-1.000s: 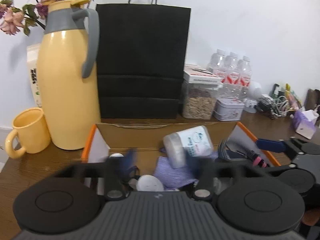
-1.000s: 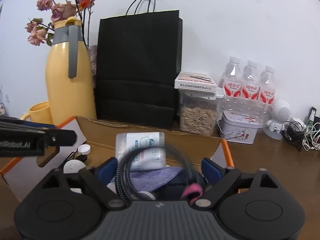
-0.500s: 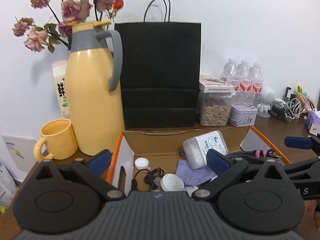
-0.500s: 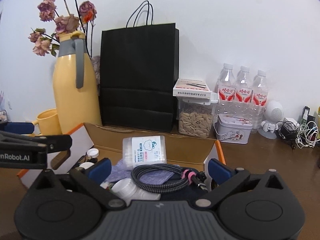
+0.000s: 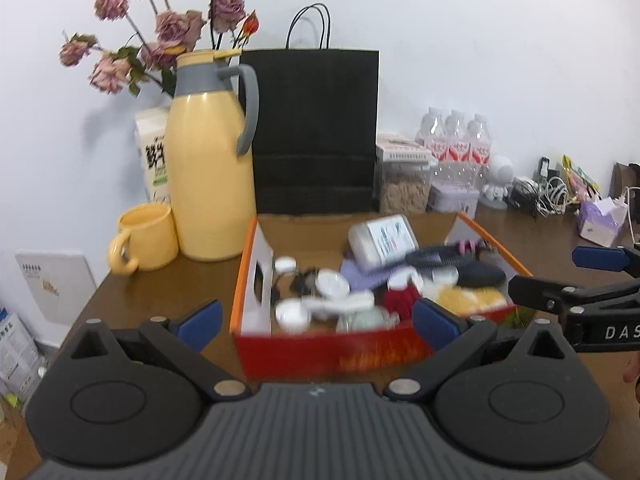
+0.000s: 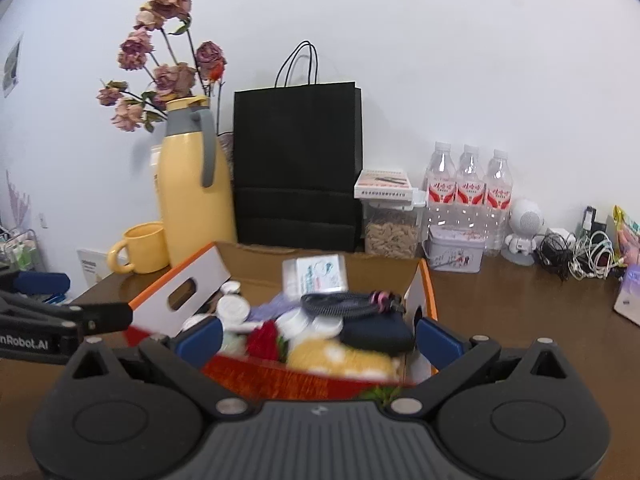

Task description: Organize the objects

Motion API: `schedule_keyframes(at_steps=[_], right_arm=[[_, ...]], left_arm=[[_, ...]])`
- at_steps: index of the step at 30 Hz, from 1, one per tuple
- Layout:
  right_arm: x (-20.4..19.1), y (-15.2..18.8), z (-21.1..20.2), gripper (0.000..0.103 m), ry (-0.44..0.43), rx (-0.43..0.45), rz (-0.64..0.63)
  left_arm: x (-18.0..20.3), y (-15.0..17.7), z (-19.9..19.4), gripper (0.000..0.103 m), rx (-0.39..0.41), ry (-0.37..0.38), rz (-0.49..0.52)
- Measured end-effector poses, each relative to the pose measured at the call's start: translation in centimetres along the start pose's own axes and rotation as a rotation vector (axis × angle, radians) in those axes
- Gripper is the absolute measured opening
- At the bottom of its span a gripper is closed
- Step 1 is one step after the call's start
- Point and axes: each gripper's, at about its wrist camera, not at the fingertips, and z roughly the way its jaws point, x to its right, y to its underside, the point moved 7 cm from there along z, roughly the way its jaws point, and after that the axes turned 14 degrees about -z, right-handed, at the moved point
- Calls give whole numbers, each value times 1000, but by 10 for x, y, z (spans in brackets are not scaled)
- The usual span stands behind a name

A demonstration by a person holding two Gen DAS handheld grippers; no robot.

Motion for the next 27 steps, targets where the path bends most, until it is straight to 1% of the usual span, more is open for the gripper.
schedule_keyframes(at_steps=[4,8,13,16,21,27], right_arm=[[-11,18,-18,103,-13,-20,10],[-22,34,-30,103,-19,-44,24],[-31,52,-35,103,-11,-94,24],[-33,58,-36,103,-14,-106,30],[-33,63,-38,103,-5,-115,32],[-33,63,-39,103,-4,-114,32]], left_arm=[[-6,18,-16,103,-13,-13,-11],[-12,39,-21,103,-52,-34,-24],[-22,61,-24,103,-91,-38,-76],[-23,71,-26,103,-106,-45,-76],[-25,79,-28,103,-122,-51,-77],[-25,76,-31,103,-109,-51,-74]])
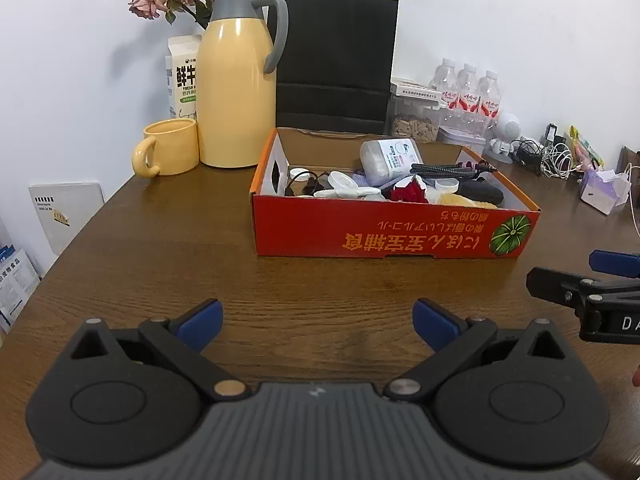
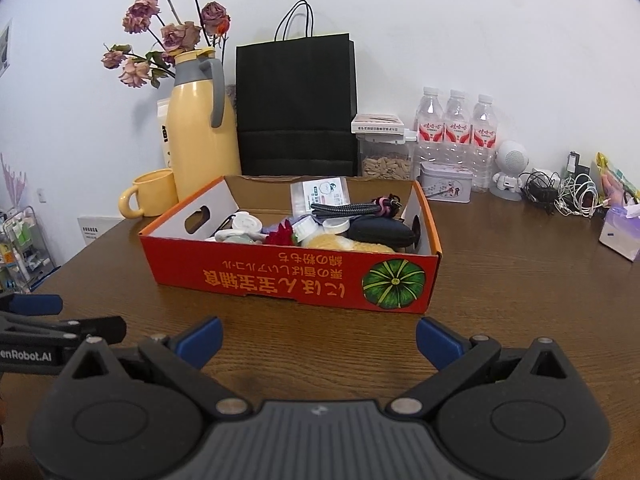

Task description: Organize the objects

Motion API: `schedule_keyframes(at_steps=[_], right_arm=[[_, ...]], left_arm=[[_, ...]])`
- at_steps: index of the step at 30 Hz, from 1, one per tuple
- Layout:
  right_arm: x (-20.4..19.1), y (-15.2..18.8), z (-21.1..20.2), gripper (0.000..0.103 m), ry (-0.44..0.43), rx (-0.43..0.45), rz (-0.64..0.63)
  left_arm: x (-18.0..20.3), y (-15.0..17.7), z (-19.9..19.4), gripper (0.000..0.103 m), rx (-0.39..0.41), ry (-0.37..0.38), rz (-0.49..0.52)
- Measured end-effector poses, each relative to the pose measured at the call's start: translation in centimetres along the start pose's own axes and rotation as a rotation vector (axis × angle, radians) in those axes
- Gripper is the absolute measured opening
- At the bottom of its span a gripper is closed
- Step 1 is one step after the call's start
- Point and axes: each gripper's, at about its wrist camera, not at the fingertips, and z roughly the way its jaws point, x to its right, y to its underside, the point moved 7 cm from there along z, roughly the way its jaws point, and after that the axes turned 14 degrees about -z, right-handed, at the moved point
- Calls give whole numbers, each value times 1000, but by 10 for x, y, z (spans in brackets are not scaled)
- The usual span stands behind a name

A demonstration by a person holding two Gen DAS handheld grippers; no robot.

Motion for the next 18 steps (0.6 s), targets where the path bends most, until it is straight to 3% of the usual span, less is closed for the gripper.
schedule_keyframes(at_steps=[18], right_arm=[[-2,0,-3,103,2,6,1]], left_arm=[[3,-1,-5,103,17,7,9]])
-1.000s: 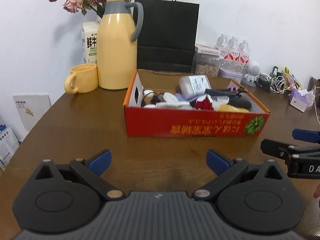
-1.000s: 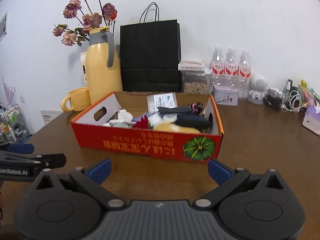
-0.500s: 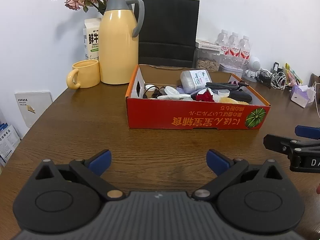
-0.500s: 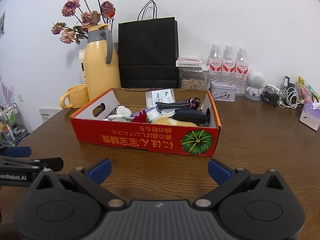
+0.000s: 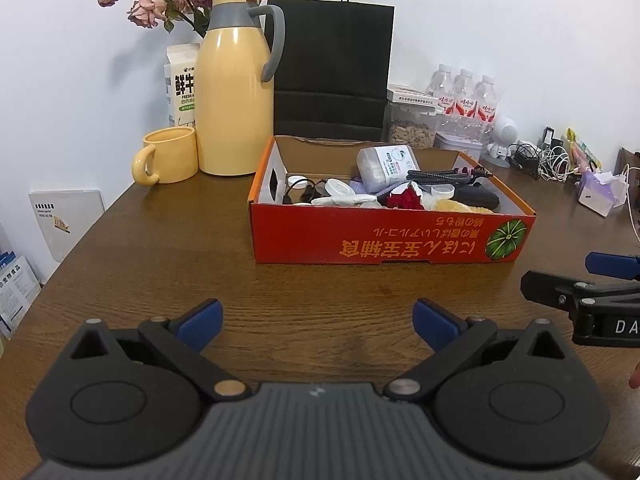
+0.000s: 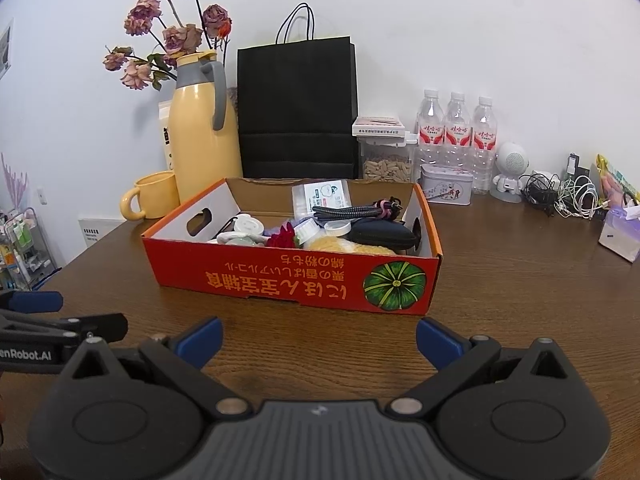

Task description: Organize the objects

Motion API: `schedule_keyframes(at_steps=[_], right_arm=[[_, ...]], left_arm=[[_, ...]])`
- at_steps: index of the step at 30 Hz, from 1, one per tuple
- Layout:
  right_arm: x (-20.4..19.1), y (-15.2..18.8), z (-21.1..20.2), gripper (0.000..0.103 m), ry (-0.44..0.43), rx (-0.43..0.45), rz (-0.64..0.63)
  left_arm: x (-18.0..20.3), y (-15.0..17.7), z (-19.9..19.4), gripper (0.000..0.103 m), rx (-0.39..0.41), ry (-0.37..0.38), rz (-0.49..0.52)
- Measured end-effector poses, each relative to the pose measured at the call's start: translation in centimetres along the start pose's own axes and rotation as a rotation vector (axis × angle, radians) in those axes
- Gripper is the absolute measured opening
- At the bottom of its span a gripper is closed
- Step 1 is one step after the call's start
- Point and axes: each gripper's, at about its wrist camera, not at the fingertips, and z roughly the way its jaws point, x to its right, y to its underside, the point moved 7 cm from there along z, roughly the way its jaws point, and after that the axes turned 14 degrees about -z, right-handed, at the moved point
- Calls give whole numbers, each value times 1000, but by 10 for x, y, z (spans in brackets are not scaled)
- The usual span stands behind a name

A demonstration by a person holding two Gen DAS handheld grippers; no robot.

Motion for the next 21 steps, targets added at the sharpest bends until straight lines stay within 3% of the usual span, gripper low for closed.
schedule_keyframes(at_steps=[21], right_arm=[[0,-1,-1,103,-1,1,-1]], left_arm=[[3,-3,-6,103,25,7,12]])
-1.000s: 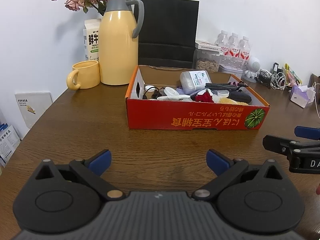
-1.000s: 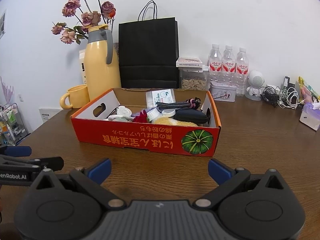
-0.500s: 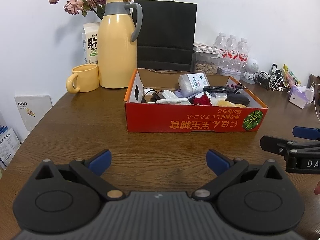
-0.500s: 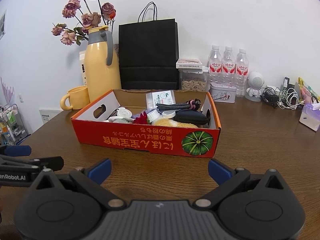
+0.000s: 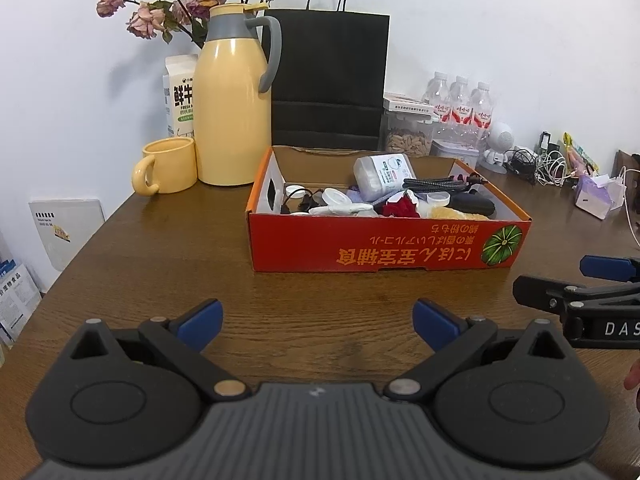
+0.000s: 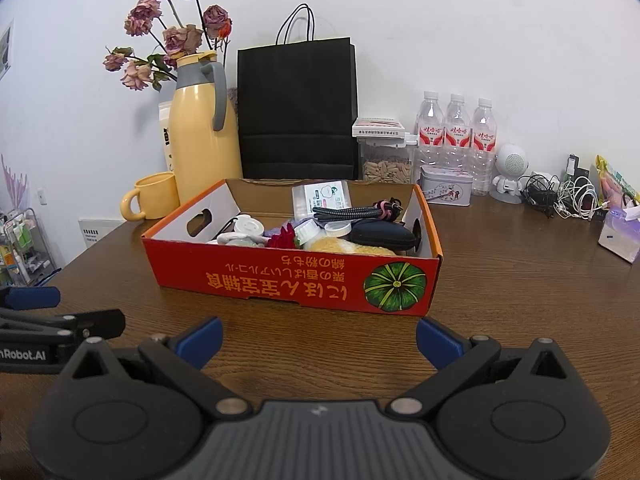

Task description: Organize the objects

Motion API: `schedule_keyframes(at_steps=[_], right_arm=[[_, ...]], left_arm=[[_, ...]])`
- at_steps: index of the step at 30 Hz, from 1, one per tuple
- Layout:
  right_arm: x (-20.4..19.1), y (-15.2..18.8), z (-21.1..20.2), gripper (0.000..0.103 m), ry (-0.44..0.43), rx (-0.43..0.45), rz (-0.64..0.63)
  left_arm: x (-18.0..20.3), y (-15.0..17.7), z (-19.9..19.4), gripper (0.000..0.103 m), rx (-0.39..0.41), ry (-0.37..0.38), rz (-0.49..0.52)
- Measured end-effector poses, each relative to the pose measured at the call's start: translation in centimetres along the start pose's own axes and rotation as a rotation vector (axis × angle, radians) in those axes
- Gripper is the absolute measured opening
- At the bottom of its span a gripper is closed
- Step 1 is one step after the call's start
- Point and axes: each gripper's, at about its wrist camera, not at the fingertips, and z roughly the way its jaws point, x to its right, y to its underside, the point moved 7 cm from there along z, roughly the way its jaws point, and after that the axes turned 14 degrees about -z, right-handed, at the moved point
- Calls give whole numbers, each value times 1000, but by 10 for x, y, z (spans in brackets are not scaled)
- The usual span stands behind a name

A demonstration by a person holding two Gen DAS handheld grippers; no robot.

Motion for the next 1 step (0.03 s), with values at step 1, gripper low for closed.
schedule_keyframes(at_steps=[1], right_arm=[[0,0,0,103,0,1,0]], left_arm=[[0,0,0,103,-1,0,-1]])
